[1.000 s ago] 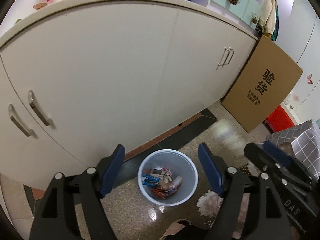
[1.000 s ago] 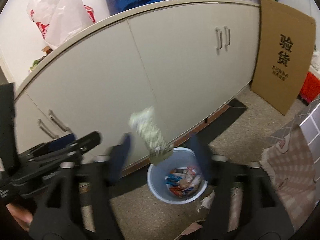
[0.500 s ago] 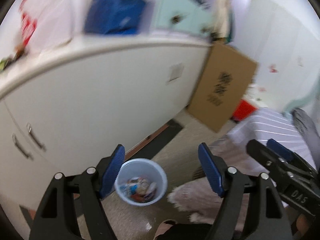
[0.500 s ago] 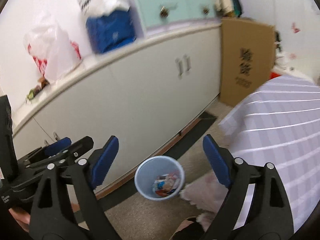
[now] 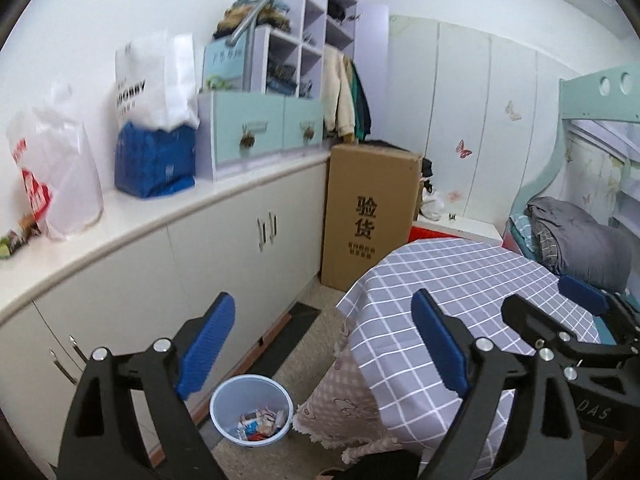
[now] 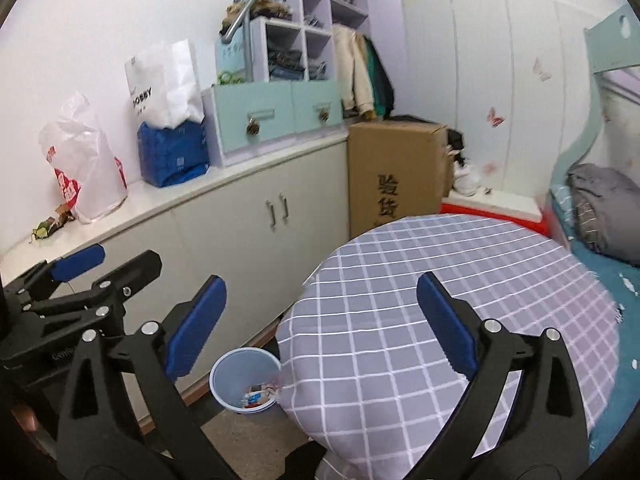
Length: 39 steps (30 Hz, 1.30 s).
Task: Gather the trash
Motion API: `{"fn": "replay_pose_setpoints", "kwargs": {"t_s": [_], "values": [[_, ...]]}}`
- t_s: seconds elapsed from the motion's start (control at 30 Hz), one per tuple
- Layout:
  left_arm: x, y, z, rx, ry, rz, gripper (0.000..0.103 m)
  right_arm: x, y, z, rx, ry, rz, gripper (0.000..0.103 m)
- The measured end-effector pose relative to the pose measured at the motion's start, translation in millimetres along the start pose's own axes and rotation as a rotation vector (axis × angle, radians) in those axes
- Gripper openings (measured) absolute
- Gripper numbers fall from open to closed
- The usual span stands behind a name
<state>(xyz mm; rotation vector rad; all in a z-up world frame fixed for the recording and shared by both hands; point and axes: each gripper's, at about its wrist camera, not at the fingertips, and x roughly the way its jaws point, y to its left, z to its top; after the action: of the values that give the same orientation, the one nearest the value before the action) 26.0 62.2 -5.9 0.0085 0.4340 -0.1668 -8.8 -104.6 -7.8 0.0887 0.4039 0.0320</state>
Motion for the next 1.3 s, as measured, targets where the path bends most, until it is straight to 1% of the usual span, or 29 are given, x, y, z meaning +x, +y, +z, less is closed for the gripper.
{"fn": "replay_pose_setpoints", "kwargs": {"t_s": [0.1,0.27,0.4,0.53,0.6,0.7,1.0,1.13,1.3], "values": [[-19,-13,4,0.029,-0.018,-0.014,0.088,-25,-9,2,0.009,-0.042,-0.015,0.094],[-42,-31,3,0.059,-0.033,-0.039,0.088,-55,-15,2,0.008,-0.099,-0.05,0.096],[-56,-35,7,0.062,-0.062,-0.047,0.088,-71,-17,1,0.005,-0.132,-0.08,0.096],[-70,-40,10,0.061,-0.108,-0.059,0.089,-83,-18,1,0.002,-0.156,-0.096,0.096],[-76,-43,11,0.065,-0.126,-0.062,0.09,-87,-20,1,-0.001,-0.166,-0.115,0.096],[-80,-46,12,0.073,-0.142,-0.068,0.09,-92,-25,-1,0.013,-0.166,-0.107,0.096],[-80,-55,11,0.089,-0.137,-0.071,0.09,-97,-30,-2,0.015,-0.172,-0.127,0.096],[-80,-57,10,0.093,-0.136,-0.059,0.09,-96,-33,-1,0.02,-0.163,-0.114,0.096],[-79,-57,9,0.089,-0.127,-0.059,0.09,-94,-31,-1,0.014,-0.157,-0.118,0.096]]}}
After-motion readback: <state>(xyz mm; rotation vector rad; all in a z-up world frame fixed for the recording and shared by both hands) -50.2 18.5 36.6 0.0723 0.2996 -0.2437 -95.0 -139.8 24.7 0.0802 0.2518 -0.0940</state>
